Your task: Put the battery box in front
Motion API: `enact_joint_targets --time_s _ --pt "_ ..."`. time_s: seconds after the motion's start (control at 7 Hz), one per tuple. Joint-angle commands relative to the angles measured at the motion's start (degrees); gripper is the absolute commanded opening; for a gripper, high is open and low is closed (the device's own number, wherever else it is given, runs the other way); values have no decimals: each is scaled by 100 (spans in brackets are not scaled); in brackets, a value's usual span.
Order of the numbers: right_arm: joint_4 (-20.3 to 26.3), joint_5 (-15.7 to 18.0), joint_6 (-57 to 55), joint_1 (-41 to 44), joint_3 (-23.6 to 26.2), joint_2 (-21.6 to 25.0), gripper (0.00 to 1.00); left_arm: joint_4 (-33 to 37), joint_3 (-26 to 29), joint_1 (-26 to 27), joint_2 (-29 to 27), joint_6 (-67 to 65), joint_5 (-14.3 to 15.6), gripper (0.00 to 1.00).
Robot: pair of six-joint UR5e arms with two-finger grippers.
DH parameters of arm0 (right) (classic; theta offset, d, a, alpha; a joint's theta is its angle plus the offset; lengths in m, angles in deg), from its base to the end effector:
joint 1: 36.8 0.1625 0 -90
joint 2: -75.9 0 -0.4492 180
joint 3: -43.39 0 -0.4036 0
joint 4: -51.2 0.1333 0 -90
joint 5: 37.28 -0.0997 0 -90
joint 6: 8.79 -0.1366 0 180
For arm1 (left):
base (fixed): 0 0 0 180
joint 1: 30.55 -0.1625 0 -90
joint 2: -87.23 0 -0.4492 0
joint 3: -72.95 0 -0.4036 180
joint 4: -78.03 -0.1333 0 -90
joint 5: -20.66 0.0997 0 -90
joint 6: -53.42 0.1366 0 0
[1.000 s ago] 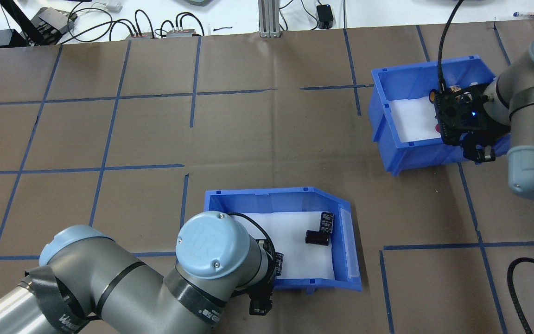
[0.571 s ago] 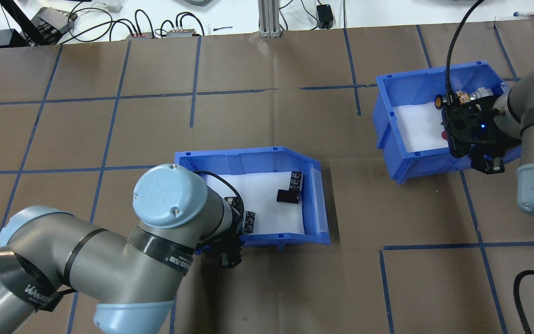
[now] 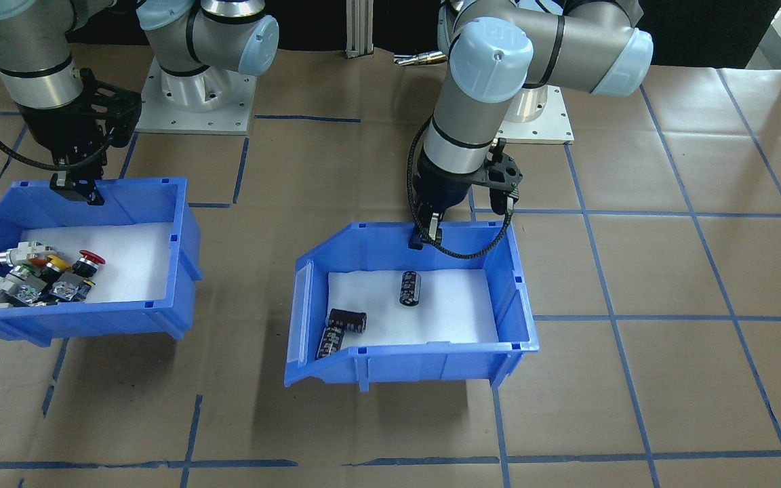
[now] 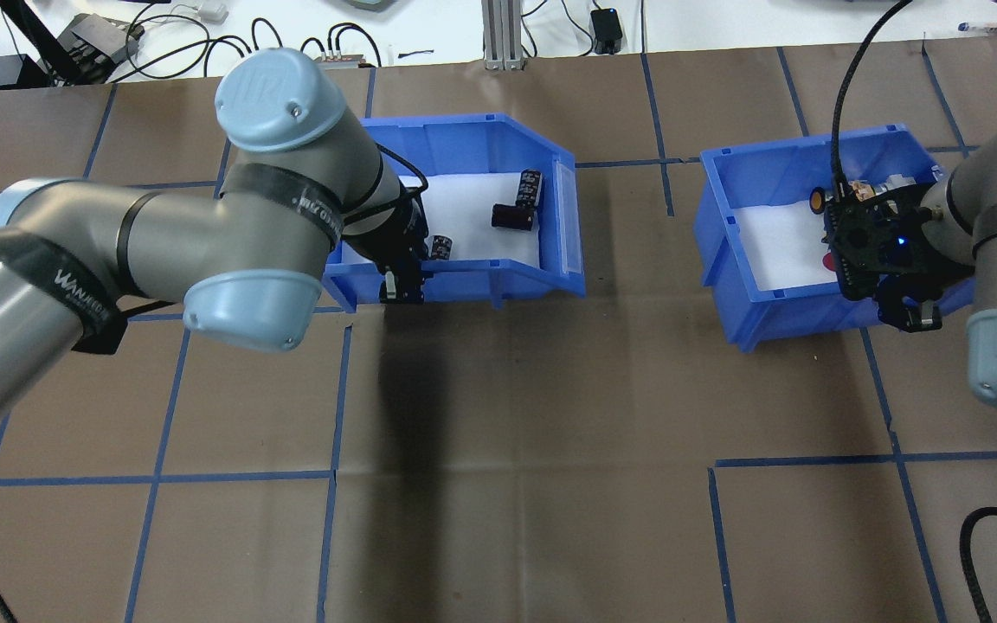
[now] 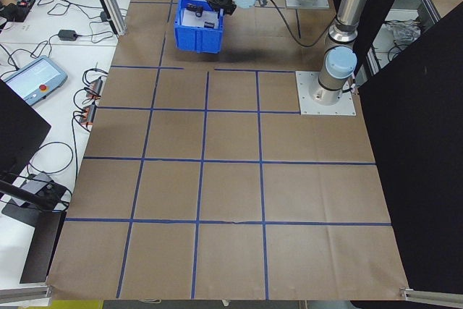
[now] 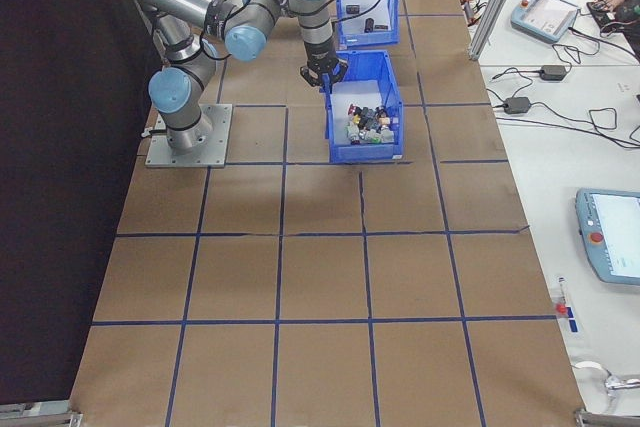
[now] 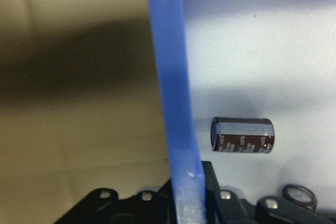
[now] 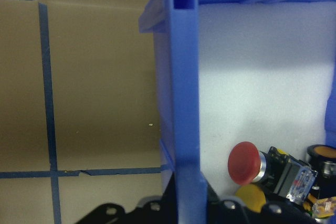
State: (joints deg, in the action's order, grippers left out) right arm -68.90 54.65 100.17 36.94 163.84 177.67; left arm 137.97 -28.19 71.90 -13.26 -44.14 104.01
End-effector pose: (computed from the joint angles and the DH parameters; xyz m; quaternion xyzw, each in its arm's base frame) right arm 0.0072 -0.4349 0.3589 0.7187 -0.6879 0.0309 0.0960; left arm -0.2697 -0.5298 0.3358 0.6702 -0.7363 -0.0053 0.0933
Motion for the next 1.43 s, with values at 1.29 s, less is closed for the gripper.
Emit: enact_joint_targets --time_s 1.29 --pt "22 9 -762 0 5 71 0 -71 1659 512 -1888 -633 -645 3"
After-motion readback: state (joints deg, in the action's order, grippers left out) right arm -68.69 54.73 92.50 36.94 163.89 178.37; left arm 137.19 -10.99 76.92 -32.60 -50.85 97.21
